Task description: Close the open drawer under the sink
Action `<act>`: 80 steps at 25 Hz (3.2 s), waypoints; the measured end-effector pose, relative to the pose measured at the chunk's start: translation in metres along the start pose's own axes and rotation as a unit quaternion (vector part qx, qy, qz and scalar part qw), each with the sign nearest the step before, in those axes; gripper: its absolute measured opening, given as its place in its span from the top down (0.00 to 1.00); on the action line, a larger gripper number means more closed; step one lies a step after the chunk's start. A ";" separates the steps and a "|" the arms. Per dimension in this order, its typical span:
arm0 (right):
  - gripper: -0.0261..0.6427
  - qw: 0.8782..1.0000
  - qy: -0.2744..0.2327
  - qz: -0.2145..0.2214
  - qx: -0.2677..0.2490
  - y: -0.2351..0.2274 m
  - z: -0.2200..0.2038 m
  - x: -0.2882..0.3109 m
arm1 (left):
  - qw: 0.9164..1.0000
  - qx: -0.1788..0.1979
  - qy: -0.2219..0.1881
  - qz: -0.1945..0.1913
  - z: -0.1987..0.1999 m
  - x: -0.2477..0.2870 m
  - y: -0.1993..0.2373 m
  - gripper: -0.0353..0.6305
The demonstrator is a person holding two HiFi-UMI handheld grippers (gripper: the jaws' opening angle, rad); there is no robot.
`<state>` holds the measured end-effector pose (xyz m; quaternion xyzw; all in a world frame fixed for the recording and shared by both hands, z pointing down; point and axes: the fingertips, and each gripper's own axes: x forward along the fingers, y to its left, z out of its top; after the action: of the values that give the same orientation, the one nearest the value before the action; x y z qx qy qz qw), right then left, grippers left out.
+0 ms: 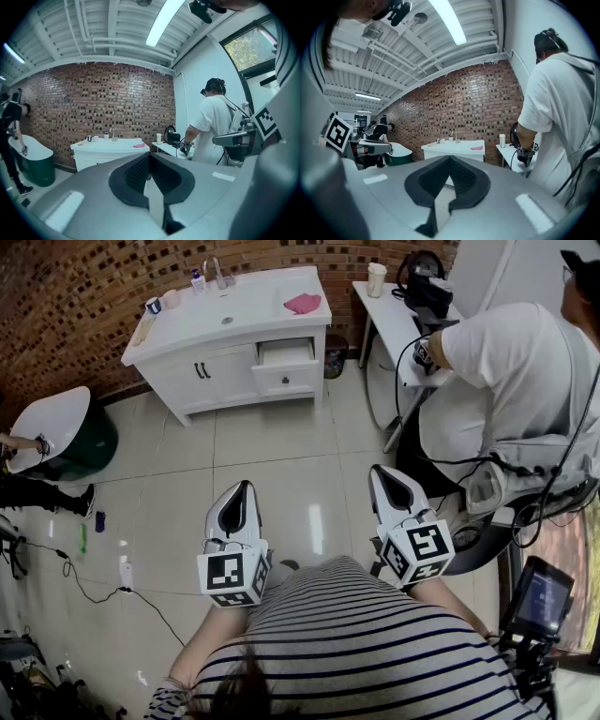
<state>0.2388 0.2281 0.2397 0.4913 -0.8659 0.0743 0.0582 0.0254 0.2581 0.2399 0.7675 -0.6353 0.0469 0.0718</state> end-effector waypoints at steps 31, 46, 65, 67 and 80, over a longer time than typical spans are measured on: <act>0.96 0.996 0.087 -0.009 0.013 -0.126 0.022 0.481 | 0.993 -0.011 0.043 -0.106 0.042 0.477 0.226 0.93; 0.96 0.989 0.139 0.036 0.042 -0.153 -0.142 0.588 | 0.992 -0.033 0.100 -0.071 -0.097 0.551 0.234 0.93; 0.96 0.987 0.161 -0.010 0.018 -0.184 -0.294 0.662 | 0.988 -0.064 0.136 -0.034 -0.223 0.578 0.267 0.93; 0.96 0.987 0.159 -0.011 0.018 -0.185 -0.293 0.667 | 0.988 -0.067 0.139 -0.031 -0.225 0.580 0.270 0.93; 0.96 0.989 0.149 -0.007 0.005 -0.213 -0.278 0.731 | 0.985 -0.074 0.154 -0.014 -0.227 0.596 0.281 0.93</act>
<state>0.0566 -0.4437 0.6551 0.4813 -0.8435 0.1505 0.1851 -0.1335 -0.3318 0.5748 0.7521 -0.6078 0.1165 0.2265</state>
